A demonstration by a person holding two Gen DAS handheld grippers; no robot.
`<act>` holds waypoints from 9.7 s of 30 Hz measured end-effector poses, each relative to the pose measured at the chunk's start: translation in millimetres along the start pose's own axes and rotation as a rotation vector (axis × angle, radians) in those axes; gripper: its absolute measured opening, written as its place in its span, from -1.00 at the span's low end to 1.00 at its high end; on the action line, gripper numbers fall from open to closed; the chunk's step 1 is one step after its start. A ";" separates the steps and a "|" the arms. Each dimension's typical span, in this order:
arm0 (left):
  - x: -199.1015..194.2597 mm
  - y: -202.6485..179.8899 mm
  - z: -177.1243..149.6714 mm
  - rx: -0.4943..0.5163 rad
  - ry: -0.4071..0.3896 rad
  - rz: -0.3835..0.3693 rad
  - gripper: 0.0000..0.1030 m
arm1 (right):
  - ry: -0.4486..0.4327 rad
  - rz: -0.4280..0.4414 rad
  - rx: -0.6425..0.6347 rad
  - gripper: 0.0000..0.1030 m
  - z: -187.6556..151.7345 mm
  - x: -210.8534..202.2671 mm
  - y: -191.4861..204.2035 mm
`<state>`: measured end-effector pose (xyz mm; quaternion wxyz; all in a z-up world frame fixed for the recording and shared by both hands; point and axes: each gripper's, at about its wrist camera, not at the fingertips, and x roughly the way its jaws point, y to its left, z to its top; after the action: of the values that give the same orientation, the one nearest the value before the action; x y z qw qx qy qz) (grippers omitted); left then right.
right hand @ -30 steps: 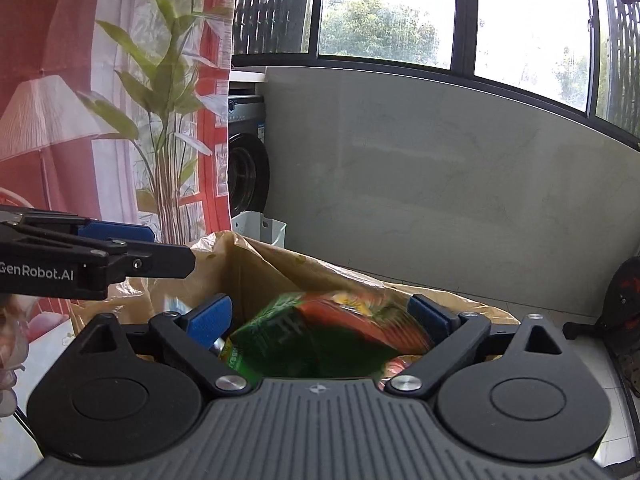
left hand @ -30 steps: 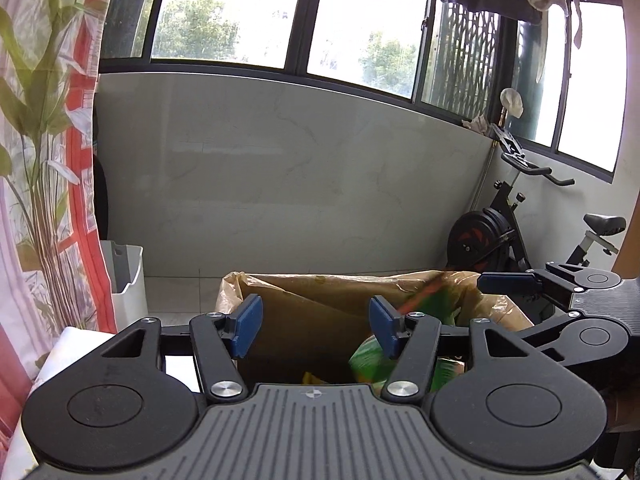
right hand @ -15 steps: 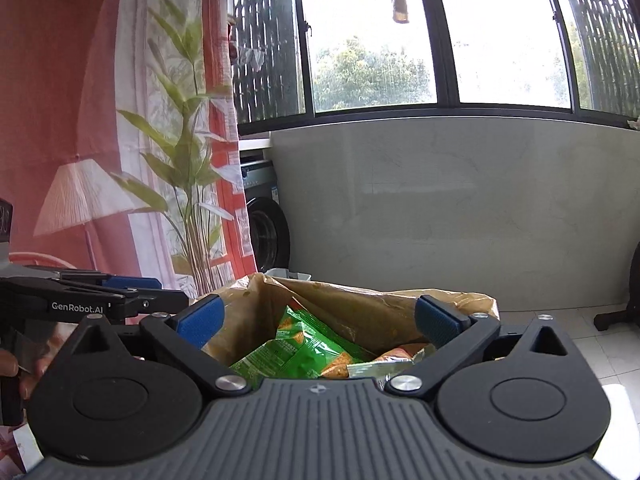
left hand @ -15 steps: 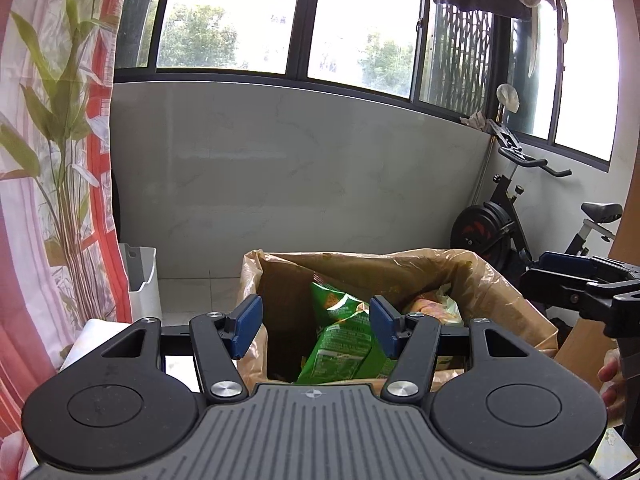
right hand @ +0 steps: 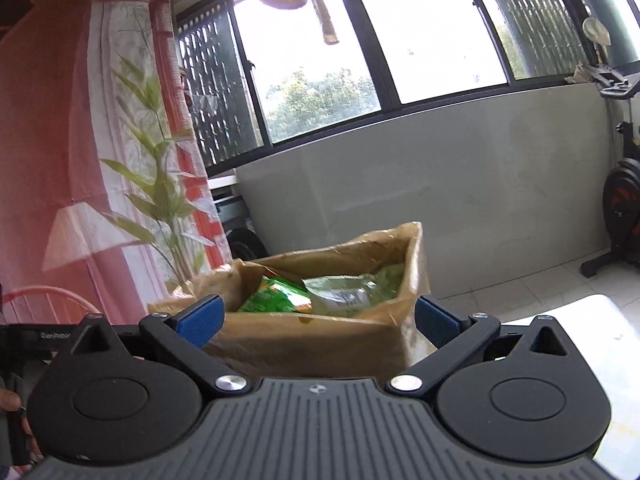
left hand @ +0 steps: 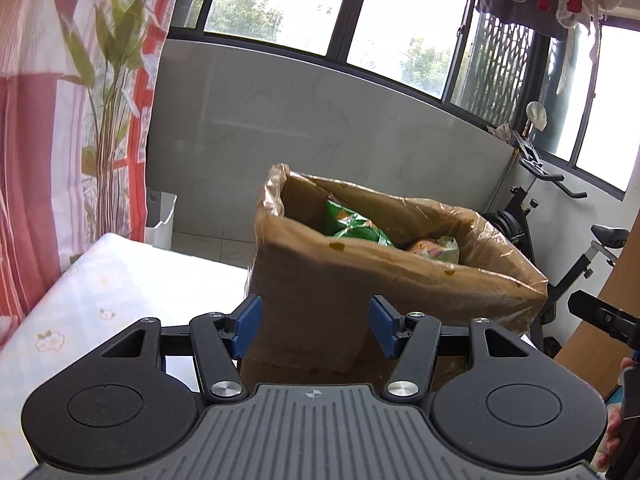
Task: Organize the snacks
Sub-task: 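Grasp the orange wafer bar with the left tool while the right tool grasps the gold pouch, then lift the wafer bar and gold pouch and carry them over the box, then open both tools to drop the wafer bar and gold pouch into the box, then grasp the red packet with the left tool while the right tool grasps the yellow candy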
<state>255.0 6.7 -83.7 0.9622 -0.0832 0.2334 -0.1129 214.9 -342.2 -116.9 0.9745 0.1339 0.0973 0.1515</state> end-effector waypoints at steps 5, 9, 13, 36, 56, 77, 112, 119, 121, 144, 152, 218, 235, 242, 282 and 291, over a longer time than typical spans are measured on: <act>6.7 -2.8 -24.3 0.025 0.045 0.034 0.20 | 0.066 -0.028 -0.008 0.92 -30.2 -0.9 -8.8; 8.0 -1.9 -37.7 0.032 0.057 0.052 0.20 | 0.131 -0.073 -0.011 0.73 -56.1 1.7 -18.5; 12.0 1.7 -47.7 0.023 0.086 0.073 0.20 | 0.230 -0.135 -0.018 0.44 -84.6 11.6 -24.3; 18.4 -3.4 -70.4 0.041 0.180 0.094 0.20 | 0.503 -0.192 -0.158 0.35 -140.5 55.0 -0.5; 23.1 -1.3 -77.4 0.029 0.207 0.111 0.20 | 0.493 -0.192 -0.184 0.38 -141.2 56.8 -17.3; 32.2 -2.5 -84.4 0.028 0.243 0.114 0.20 | 0.446 -0.098 -0.169 0.02 -144.5 42.9 -15.0; 103.7 -2.0 -91.1 0.107 0.346 0.210 0.53 | 0.453 -0.089 -0.158 0.06 -144.7 45.3 -17.2; 72.0 18.4 -83.1 -0.060 0.347 0.227 0.53 | 0.454 -0.088 -0.156 0.06 -144.7 45.6 -17.8; 65.1 30.1 -75.6 -0.152 0.352 0.218 0.53 | 0.454 -0.088 -0.154 0.06 -144.7 45.6 -17.8; 104.8 -21.2 -97.0 -0.003 0.430 0.148 0.40 | 0.460 -0.093 -0.169 0.09 -145.5 49.2 -14.7; 81.6 -18.9 -102.8 0.034 0.393 0.152 -0.23 | 0.468 -0.109 -0.210 0.13 -149.0 53.0 -4.6; 35.5 -36.1 85.2 0.200 -0.105 0.003 -0.24 | 0.033 0.008 -0.107 -0.05 50.9 73.8 17.2; 71.5 -28.6 78.6 0.182 -0.029 0.025 0.05 | 0.099 -0.071 -0.103 0.33 39.3 69.5 -0.8; 29.4 -13.3 65.4 0.140 -0.040 -0.015 0.06 | 0.052 -0.027 -0.078 0.33 28.1 22.5 -3.3; 21.7 -1.0 -83.3 0.015 0.261 -0.011 0.08 | 0.587 -0.122 -0.073 -0.22 -134.6 4.6 -9.7; 23.7 -3.4 -87.5 0.020 0.276 -0.018 0.08 | 0.560 -0.118 -0.204 -0.23 -142.8 9.1 -3.0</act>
<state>233.9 -12.1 -170.0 0.9206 -0.0594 0.3618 -0.1342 191.4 -308.9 -254.1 0.9254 -0.0173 0.3538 0.1347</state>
